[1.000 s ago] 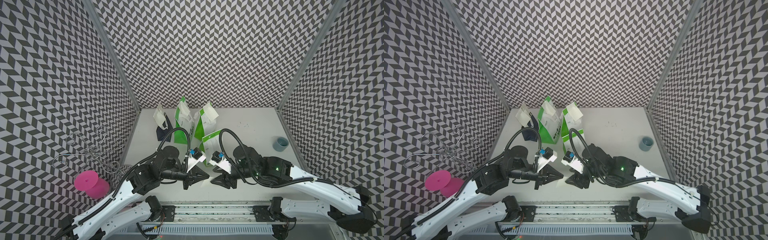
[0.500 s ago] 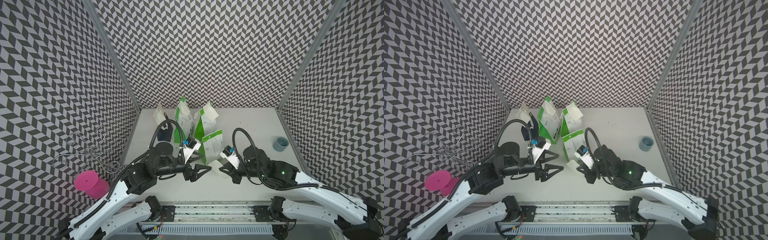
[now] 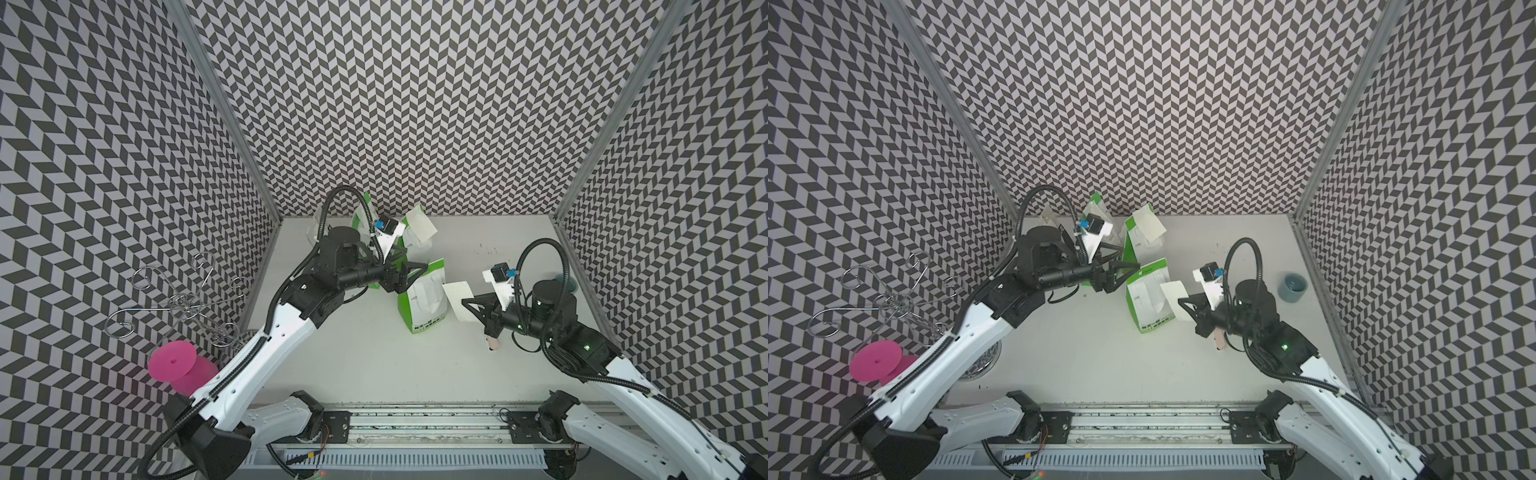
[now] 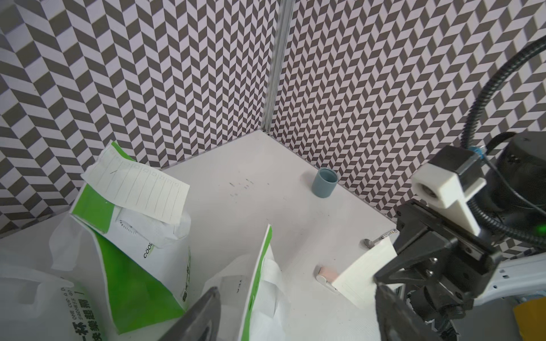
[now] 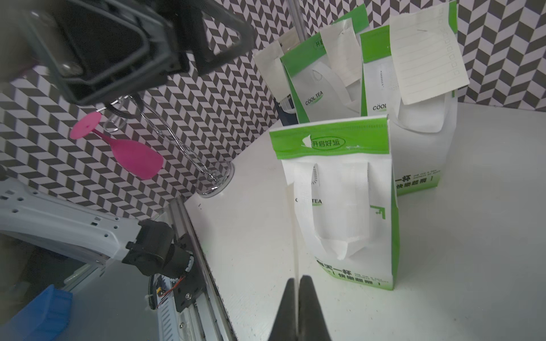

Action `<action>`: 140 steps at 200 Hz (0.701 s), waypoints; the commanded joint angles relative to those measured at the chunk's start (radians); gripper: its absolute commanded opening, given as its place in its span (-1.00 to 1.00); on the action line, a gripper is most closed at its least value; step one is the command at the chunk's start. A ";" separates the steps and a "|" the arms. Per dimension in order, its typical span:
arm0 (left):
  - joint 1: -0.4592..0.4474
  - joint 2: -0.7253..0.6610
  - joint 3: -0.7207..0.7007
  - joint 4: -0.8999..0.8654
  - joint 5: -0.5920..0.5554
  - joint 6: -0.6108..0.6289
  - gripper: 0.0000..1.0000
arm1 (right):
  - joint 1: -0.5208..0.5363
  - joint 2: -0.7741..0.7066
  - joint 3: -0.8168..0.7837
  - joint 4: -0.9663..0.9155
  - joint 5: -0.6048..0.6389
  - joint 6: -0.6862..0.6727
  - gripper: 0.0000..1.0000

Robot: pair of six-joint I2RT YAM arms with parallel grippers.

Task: Staple the receipts to the bags
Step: Pick up the receipt from the center of the board, then hold the receipt from the takeout bag.

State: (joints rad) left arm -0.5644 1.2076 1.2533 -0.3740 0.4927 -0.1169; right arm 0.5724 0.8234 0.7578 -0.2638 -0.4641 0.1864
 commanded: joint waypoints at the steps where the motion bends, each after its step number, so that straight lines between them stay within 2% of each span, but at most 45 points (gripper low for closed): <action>1: 0.032 0.027 0.055 -0.005 0.045 0.034 0.63 | -0.014 0.061 -0.011 0.187 -0.181 0.031 -1.00; 19: 0.072 0.018 0.028 0.000 0.055 0.027 0.63 | -0.013 0.100 -0.011 0.218 -0.208 0.030 -1.00; 58: 0.158 -0.037 -0.117 0.141 0.224 -0.016 0.63 | -0.014 0.160 -0.071 0.369 -0.245 0.086 -1.00; 103: 0.161 -0.002 -0.183 0.229 0.297 -0.032 0.62 | -0.014 0.241 -0.036 0.428 -0.314 0.105 -1.00; 140: 0.159 0.043 -0.189 0.245 0.313 -0.027 0.61 | -0.014 0.284 -0.007 0.452 -0.301 0.110 -1.00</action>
State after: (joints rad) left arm -0.4053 1.2316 1.0695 -0.1909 0.7593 -0.1429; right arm 0.5598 1.0904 0.7124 0.0868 -0.7456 0.2829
